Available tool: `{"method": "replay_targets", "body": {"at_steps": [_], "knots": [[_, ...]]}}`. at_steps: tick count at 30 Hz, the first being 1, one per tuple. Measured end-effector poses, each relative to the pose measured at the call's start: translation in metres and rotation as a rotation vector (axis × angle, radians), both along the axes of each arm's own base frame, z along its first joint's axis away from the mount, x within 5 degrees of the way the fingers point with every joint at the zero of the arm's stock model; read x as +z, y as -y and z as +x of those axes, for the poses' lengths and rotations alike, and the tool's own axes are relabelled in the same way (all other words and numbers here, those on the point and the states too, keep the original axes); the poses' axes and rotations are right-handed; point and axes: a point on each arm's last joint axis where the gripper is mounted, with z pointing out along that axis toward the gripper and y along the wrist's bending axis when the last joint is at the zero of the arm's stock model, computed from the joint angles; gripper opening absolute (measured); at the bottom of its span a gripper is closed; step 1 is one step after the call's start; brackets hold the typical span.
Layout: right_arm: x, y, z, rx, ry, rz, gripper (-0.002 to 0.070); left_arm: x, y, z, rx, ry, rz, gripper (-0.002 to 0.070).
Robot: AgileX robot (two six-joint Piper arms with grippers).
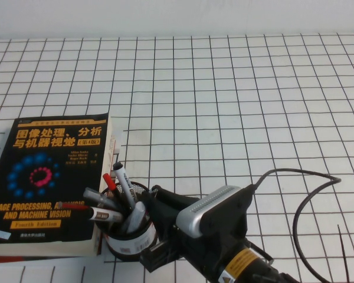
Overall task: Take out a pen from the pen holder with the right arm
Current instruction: 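Take a marker out of the pen holder and lay it on the table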
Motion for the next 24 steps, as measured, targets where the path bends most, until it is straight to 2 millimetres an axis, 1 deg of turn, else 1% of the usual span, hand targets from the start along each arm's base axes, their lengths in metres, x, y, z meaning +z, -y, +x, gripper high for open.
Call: {"method": "replay_targets", "body": {"at_steps": [7, 15, 18, 21, 24], "knots": [[0.037, 0.011, -0.004, -0.005, 0.016, -0.012, 0.0078, 0.0, 0.0, 0.0, 0.0, 0.0, 0.0, -0.0004], [0.081, 0.029, -0.013, 0.0, 0.098, -0.013, 0.0077, 0.0, 0.0, 0.0, 0.0, 0.0, 0.0, -0.0004], [0.098, 0.033, -0.014, 0.0, 0.12, -0.06, 0.0077, 0.0, 0.0, 0.0, 0.0, 0.0, 0.0, -0.0004], [0.121, 0.035, -0.014, 0.015, 0.137, -0.103, 0.0077, 0.0, 0.0, 0.0, 0.0, 0.0, 0.0, -0.0004], [0.144, 0.041, -0.009, 0.015, 0.131, -0.13, 0.0077, 0.0, 0.0, 0.0, 0.0, 0.0, 0.0, -0.0004]]}}
